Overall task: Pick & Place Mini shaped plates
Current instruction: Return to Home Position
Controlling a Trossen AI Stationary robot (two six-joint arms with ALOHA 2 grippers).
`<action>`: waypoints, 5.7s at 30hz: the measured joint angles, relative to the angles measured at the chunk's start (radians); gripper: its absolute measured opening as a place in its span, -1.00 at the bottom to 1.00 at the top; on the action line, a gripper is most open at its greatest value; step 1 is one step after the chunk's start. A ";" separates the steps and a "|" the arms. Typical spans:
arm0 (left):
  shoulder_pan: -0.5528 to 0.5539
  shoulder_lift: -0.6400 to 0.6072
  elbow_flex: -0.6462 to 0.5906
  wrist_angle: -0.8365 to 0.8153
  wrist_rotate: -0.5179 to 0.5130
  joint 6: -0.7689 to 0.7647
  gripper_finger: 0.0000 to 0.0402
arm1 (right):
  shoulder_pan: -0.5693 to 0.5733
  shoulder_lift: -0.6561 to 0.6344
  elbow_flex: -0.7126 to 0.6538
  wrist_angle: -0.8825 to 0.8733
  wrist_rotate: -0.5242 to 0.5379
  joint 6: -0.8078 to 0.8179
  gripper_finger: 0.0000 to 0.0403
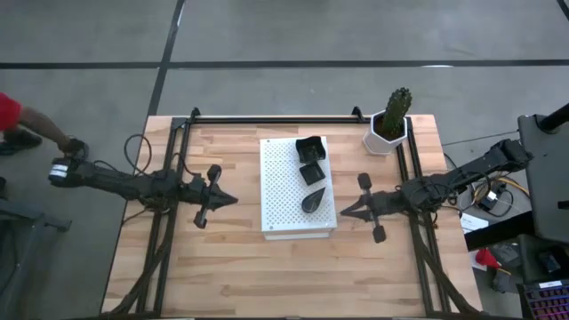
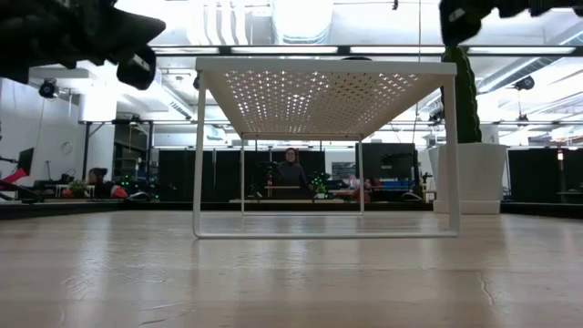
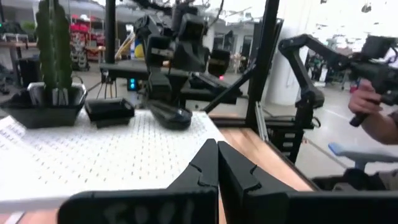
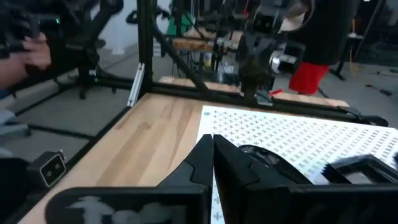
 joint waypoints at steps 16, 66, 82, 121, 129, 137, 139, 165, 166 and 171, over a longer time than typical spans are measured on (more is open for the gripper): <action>0.054 -0.175 -0.066 -0.132 -0.008 0.020 -1.00 | -0.120 -0.326 -0.286 0.060 -0.145 0.038 -0.96; 0.103 -0.551 -0.159 -0.408 -0.031 0.010 -1.00 | -0.136 -0.829 -0.440 -0.275 -0.214 -0.047 -0.96; 0.103 -0.550 -0.159 -0.408 -0.031 0.011 -1.00 | -0.136 -0.830 -0.440 -0.275 -0.215 -0.049 -0.96; 0.103 -0.550 -0.160 -0.408 -0.031 0.011 -1.00 | -0.136 -0.830 -0.440 -0.275 -0.215 -0.047 -0.96; 0.103 -0.550 -0.160 -0.408 -0.031 0.011 -1.00 | -0.136 -0.830 -0.440 -0.275 -0.215 -0.047 -0.96; 0.103 -0.550 -0.160 -0.408 -0.031 0.011 -1.00 | -0.136 -0.830 -0.440 -0.275 -0.215 -0.049 -0.96; 0.103 -0.550 -0.160 -0.408 -0.031 0.011 -1.00 | -0.136 -0.830 -0.440 -0.275 -0.215 -0.047 -0.96; 0.103 -0.550 -0.160 -0.408 -0.030 0.011 -1.00 | -0.136 -0.830 -0.440 -0.275 -0.215 -0.049 -0.96; 0.103 -0.550 -0.160 -0.408 -0.031 0.011 -1.00 | -0.135 -0.830 -0.440 -0.275 -0.215 -0.048 -0.96; 0.103 -0.550 -0.160 -0.408 -0.031 0.011 -1.00 | -0.136 -0.830 -0.440 -0.275 -0.215 -0.048 -0.96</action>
